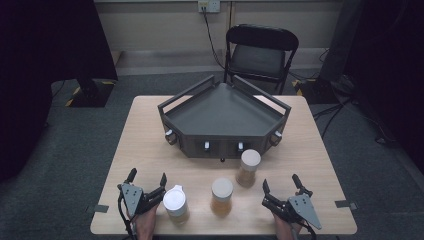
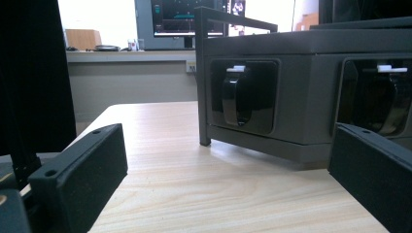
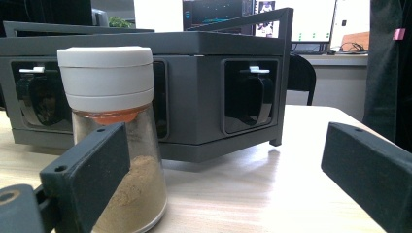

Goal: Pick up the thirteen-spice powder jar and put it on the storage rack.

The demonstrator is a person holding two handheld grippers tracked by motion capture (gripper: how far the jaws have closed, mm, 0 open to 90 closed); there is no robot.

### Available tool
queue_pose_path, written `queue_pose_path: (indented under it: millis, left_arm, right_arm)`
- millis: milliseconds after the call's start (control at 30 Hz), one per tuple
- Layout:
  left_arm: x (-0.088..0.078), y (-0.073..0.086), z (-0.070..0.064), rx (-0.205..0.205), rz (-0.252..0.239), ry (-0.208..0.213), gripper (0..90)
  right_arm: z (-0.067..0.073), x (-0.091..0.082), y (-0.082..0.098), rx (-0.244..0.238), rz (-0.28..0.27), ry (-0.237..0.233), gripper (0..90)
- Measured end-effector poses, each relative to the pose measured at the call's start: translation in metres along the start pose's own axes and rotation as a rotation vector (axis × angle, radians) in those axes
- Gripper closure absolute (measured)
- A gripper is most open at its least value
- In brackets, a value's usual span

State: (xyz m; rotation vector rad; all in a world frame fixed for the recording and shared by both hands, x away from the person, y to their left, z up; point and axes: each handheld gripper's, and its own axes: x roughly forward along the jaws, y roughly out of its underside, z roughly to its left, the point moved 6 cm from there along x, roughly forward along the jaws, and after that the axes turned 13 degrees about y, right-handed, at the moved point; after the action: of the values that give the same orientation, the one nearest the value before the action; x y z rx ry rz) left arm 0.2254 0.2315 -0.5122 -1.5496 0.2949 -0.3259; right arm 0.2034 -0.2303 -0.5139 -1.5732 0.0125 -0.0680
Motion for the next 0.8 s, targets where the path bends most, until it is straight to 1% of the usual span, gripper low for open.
queue_pose_path:
  millis: [100,167,233,367,467,500,567,667,733,800]
  left_arm:
    - [0.0,-0.004,0.0,-0.011,-0.005,0.0,0.1]
    - [0.0,-0.007,0.001,-0.016,-0.001,0.01,0.0]
    - [-0.001,-0.009,0.001,-0.028,-0.011,0.018,0.0]
    - [-0.003,-0.016,0.003,-0.036,-0.008,0.016,0.0]
    - [-0.005,-0.022,0.003,-0.046,-0.022,0.026,0.2]
    - [-0.006,-0.023,0.003,-0.047,-0.027,0.034,0.3]
    - [-0.007,-0.027,0.002,-0.038,-0.023,0.041,0.4]
    - [-0.01,-0.033,0.002,-0.043,-0.023,0.055,0.3]
    - [-0.012,-0.035,0.002,-0.038,-0.026,0.059,0.3]
    - [-0.013,-0.037,0.001,-0.035,-0.031,0.052,0.3]
  right_arm:
    - [-0.001,0.0,0.0,0.001,0.001,-0.006,2.4]
    - [-0.001,0.0,0.0,0.0,0.0,-0.008,2.4]
    - [-0.001,0.0,0.0,0.001,0.0,-0.008,2.4]
    - [-0.001,0.0,0.0,0.001,0.0,-0.007,2.5]
    - [-0.001,0.0,0.0,0.001,0.0,-0.008,2.5]
    - [-0.001,0.0,0.0,0.001,0.0,-0.008,2.5]
    - [-0.001,0.0,0.0,0.001,0.0,-0.008,2.4]
    - [-0.001,0.0,0.0,0.001,0.0,-0.008,2.5]
    - [-0.001,0.0,0.0,0.001,0.0,-0.007,2.4]
    - [-0.001,0.0,0.0,0.0,0.0,-0.006,2.4]
